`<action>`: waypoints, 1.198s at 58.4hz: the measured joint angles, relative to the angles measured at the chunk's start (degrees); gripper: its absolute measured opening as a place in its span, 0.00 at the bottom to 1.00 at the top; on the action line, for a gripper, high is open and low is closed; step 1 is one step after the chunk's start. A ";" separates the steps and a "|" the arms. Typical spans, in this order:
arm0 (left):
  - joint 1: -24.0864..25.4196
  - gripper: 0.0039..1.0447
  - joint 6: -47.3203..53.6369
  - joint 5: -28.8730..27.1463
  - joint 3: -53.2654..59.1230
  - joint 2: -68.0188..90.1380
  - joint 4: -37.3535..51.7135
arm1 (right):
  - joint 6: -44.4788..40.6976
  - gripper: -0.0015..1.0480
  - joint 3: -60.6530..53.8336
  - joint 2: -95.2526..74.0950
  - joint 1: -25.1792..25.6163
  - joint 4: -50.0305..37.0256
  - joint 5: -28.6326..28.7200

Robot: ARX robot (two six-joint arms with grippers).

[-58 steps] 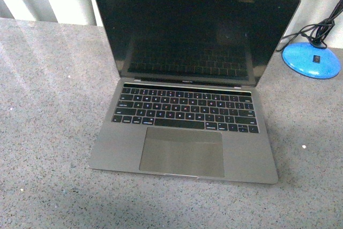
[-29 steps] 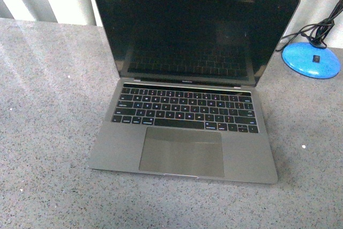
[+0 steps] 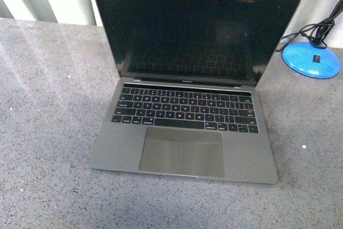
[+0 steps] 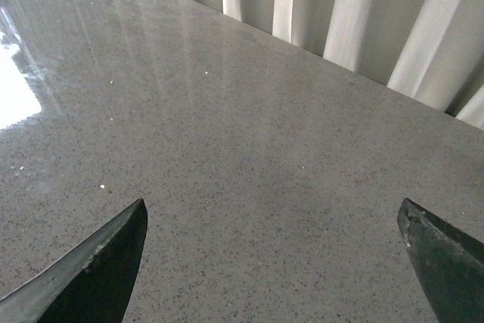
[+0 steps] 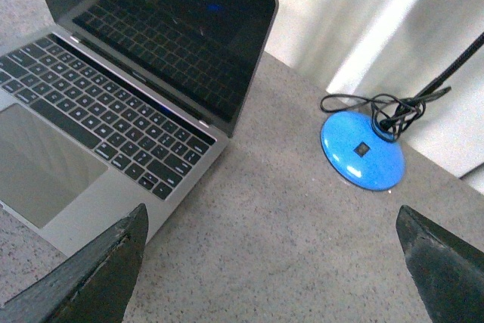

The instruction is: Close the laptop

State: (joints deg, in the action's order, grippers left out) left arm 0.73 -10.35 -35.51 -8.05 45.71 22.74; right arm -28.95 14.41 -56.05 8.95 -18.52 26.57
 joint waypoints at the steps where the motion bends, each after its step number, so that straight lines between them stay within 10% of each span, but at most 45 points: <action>1: 0.09 0.94 0.09 0.13 0.00 0.13 0.17 | 0.13 0.90 0.00 -0.42 -0.04 -0.96 -0.07; 47: -2.51 0.94 14.64 20.04 -31.71 39.60 18.05 | 2.36 0.90 25.07 -27.34 -9.35 -8.26 -10.23; 51: -4.04 0.93 14.86 20.70 -34.38 41.64 17.33 | 2.25 0.77 26.86 -29.97 -10.21 -8.41 -11.28; 70: -9.44 0.30 16.31 27.82 -41.94 47.01 12.26 | -0.66 0.15 31.19 -35.10 -11.91 -7.39 -9.40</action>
State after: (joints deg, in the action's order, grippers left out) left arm -8.71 5.96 -7.68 -50.00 92.73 35.00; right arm -29.61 45.60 -91.15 -2.96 -25.91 17.17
